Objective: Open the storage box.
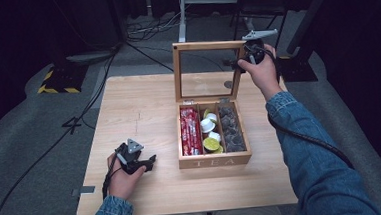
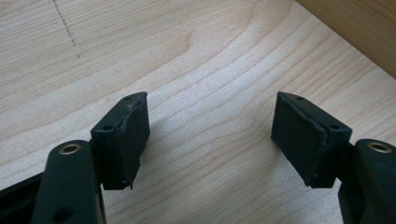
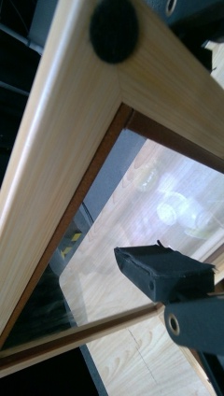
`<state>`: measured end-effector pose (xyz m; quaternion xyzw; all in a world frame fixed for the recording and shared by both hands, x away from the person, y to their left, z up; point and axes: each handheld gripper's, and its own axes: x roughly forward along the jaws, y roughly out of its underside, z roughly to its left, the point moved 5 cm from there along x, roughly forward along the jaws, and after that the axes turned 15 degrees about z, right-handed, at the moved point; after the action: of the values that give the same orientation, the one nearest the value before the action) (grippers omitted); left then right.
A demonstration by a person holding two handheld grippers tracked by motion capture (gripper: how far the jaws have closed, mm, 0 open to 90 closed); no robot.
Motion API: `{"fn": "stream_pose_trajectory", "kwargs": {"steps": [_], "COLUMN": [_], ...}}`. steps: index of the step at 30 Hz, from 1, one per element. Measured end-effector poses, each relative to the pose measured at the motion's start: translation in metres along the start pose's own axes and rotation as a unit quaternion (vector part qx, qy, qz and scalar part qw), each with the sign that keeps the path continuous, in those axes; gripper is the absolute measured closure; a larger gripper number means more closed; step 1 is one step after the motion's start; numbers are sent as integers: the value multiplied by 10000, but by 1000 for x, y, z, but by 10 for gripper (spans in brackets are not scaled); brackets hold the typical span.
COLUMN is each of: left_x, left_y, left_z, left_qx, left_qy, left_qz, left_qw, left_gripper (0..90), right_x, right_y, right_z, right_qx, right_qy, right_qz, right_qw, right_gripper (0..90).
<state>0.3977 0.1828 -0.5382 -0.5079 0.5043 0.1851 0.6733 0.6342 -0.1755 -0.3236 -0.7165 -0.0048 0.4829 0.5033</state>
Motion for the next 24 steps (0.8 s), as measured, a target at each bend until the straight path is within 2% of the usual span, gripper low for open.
{"fn": "stream_pose_trajectory", "kwargs": {"steps": [4,12,24], "left_x": [0,1,2], "left_y": [-1,-1,-1], "left_z": [1,2,0], "left_qx": [39,80,195], "left_qy": [25,34,137], "left_qz": [-6,-1,111], "left_qw": [10000,10000,9997], "left_gripper": [280,275,165], "right_x": [6,17,32], "right_y": [-3,-8,-13], "right_z": [-2,-11,-20], "right_qx": [16,252,424], "right_qy": [40,25,99], "right_qz": [37,73,184], "right_qw": [10000,9997,9989], "right_gripper": [220,216,204]}}
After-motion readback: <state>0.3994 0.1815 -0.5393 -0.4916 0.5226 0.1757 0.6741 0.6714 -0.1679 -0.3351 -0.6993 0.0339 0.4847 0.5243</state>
